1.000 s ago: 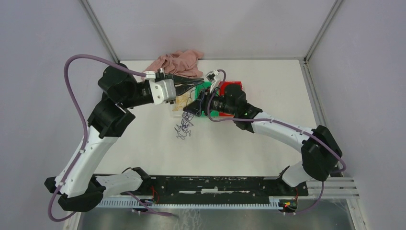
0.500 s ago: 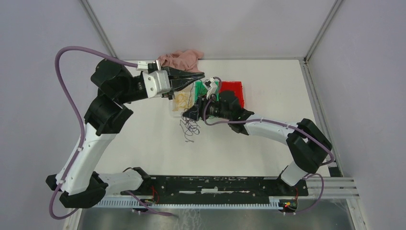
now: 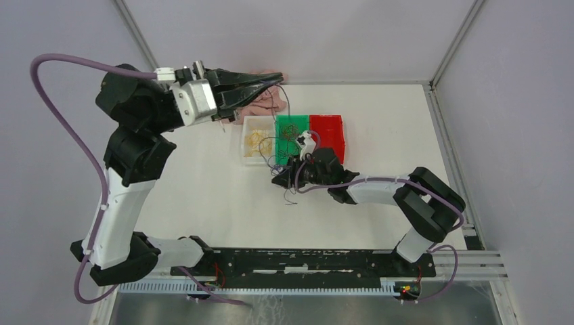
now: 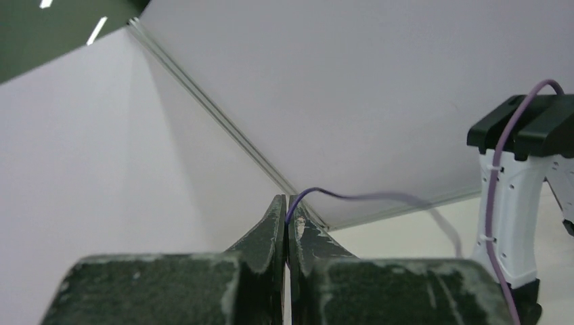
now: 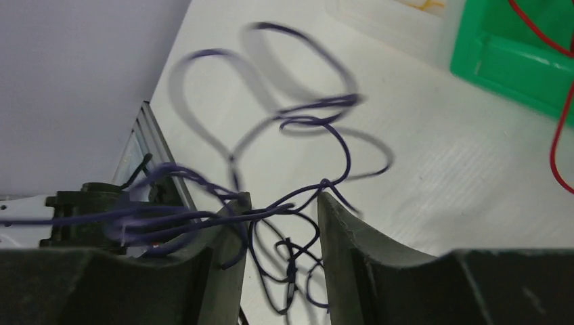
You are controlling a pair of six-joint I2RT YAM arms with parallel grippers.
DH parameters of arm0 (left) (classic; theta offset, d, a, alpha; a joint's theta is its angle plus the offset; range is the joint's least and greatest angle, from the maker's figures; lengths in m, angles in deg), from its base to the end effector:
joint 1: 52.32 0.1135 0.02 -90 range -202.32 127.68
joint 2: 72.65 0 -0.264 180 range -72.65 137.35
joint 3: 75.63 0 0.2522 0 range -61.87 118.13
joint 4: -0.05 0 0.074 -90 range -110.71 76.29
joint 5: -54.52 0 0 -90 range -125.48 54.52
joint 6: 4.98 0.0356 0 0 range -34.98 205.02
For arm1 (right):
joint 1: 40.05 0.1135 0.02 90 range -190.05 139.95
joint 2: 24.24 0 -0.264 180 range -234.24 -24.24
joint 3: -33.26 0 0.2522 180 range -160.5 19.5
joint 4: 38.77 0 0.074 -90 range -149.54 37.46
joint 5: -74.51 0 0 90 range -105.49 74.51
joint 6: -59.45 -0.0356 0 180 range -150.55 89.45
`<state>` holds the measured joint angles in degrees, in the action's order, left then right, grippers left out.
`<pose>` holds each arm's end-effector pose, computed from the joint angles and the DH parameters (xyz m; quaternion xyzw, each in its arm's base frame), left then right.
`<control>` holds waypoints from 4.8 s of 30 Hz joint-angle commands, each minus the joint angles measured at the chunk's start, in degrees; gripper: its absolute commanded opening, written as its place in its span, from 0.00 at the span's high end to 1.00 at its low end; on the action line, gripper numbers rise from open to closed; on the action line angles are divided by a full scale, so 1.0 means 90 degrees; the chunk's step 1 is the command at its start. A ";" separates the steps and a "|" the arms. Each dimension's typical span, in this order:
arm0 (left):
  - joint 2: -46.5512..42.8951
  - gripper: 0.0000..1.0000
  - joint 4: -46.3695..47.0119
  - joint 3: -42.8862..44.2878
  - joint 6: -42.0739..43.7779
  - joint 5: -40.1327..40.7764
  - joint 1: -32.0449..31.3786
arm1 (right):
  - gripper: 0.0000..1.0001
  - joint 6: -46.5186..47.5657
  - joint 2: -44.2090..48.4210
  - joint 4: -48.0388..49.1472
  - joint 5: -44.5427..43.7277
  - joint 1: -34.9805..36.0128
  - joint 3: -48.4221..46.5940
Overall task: Untangle the cables
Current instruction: Untie the cable.
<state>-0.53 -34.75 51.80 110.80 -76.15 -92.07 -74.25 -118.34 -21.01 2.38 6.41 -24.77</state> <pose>0.1213 -0.1311 0.6075 0.5293 0.2948 -0.2903 0.7407 0.2298 0.2577 0.1944 -0.1102 0.7983 0.4985 0.3193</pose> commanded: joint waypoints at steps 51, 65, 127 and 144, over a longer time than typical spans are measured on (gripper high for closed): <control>0.1995 0.97 0.4975 0.3626 0.6208 0.3063 -0.0027 | 1.00 -0.1884 0.1243 -0.3777 -0.5077 0.0082 0.2241; -0.0312 0.97 0.3422 -0.0980 0.2714 0.2644 -0.0026 | 0.32 0.1127 0.3352 -0.2278 -0.2127 0.0085 0.1641; -0.0284 0.97 0.3050 -0.0035 0.2214 0.1277 -0.0027 | 0.70 0.0063 -0.0877 0.1485 0.0147 0.0082 -0.0019; -0.0063 0.97 0.3299 0.0610 0.2450 0.1361 -0.0019 | 0.88 -0.0141 -0.0983 0.1716 -0.0518 0.0080 0.0719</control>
<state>-1.18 -6.44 56.45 129.47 -64.58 -92.11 -74.67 -127.72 -9.47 -0.33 7.08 -19.89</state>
